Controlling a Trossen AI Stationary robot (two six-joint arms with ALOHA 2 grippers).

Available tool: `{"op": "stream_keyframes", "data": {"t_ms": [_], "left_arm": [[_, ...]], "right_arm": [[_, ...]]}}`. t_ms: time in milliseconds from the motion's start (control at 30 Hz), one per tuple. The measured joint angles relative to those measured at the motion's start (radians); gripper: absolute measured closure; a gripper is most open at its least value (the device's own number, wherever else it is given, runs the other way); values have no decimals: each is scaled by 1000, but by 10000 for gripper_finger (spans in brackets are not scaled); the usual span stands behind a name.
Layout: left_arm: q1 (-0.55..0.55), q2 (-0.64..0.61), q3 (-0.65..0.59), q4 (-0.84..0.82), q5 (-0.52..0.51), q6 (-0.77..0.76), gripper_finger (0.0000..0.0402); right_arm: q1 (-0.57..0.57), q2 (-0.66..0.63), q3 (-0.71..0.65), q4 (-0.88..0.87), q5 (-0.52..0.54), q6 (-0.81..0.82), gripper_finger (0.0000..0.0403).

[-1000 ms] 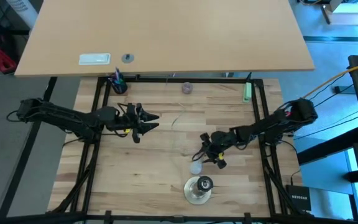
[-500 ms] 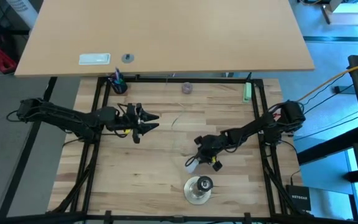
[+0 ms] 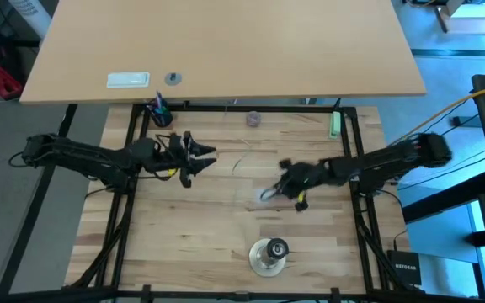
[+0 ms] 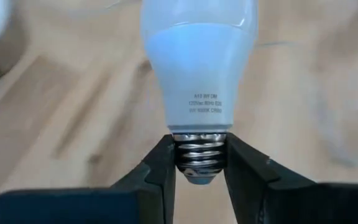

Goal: Screw lightbulb
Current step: Insert the lightbulb into the silver lamp

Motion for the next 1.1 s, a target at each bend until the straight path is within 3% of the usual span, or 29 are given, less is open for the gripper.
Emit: {"op": "stream_keyframes", "data": {"t_ms": [133,333,567,800,933,1100], "left_arm": [[33,0,99,-71,0,52,223],[95,55,377,-427,4,125,177],[118,301,869,-847,115,155,104],[10,594,1366,-1238,135,219,91],[-50,718,1490,-1299,97,303,98],[-69,803,1522,-1306,87,357,102]], "right_arm": [[-95,-209,0,-18,-10,32,298],[-193,-387,0,9,-49,114,298],[-221,-414,0,92,-104,275,298],[-220,-412,0,185,-220,438,298],[-219,-398,0,184,-294,492,298],[-219,-385,0,215,-351,575,298]]}}
